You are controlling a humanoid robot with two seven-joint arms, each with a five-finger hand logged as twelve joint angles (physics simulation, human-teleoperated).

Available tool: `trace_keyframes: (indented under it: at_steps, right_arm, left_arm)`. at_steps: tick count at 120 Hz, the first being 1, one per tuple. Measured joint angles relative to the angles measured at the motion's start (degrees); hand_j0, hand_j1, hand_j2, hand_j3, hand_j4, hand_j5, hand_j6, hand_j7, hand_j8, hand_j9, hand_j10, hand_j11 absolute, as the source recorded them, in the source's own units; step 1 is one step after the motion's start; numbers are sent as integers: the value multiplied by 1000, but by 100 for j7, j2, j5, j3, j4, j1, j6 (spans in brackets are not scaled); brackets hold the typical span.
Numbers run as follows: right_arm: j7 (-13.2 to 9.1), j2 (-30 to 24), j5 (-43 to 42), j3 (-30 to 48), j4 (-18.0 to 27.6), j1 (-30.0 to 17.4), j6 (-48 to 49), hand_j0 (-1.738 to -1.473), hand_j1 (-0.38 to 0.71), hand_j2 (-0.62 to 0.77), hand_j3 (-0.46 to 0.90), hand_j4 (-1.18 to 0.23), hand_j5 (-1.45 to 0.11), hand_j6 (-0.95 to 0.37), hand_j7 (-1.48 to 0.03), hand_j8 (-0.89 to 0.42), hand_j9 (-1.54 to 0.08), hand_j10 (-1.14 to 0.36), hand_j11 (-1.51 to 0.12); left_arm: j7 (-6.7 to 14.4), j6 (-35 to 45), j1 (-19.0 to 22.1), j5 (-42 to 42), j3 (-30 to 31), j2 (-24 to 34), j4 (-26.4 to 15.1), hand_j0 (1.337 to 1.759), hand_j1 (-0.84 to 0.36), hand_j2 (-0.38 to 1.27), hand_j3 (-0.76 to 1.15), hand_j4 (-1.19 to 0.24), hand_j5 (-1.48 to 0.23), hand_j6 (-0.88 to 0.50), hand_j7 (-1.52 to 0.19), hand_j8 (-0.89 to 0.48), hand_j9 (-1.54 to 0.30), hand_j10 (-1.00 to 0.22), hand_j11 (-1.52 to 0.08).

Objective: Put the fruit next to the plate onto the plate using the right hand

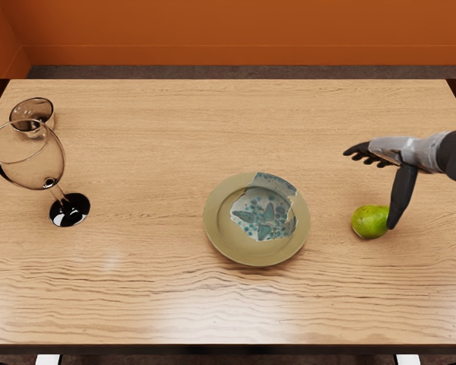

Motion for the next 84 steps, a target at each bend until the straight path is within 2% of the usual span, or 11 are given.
trace_keyframes:
  at_steps: [24,46,84]
  right_arm:
    - [0,173,-460,-193,28,-375,-678,-1658,-242,-16,0,-96,-119,-99,-118,-97,-118,-95,-118]
    - [0,321,-961,-490,45,-531,-1439,-1658,-243,-16,0,-96,-118,-98,-117,-97,-118,-95,-117]
    - [0,592,-1224,-634,52,-799,-1777,-1658,-272,-11,0,-71,-86,-73,-85,-72,-86,-70,-86]
  left_arm:
    - [0,0,0,-1,3,0,1,1658,349,0,0,0,0,0,0,0,0,0,0]
    - [0,0,0,-1,6,0,2,1658,349,0,0,0,0,0,0,0,0,0,0]
    - [0,0,0,-1,11,0,1,1658,349,0,0,0,0,0,0,0,0,0,0]
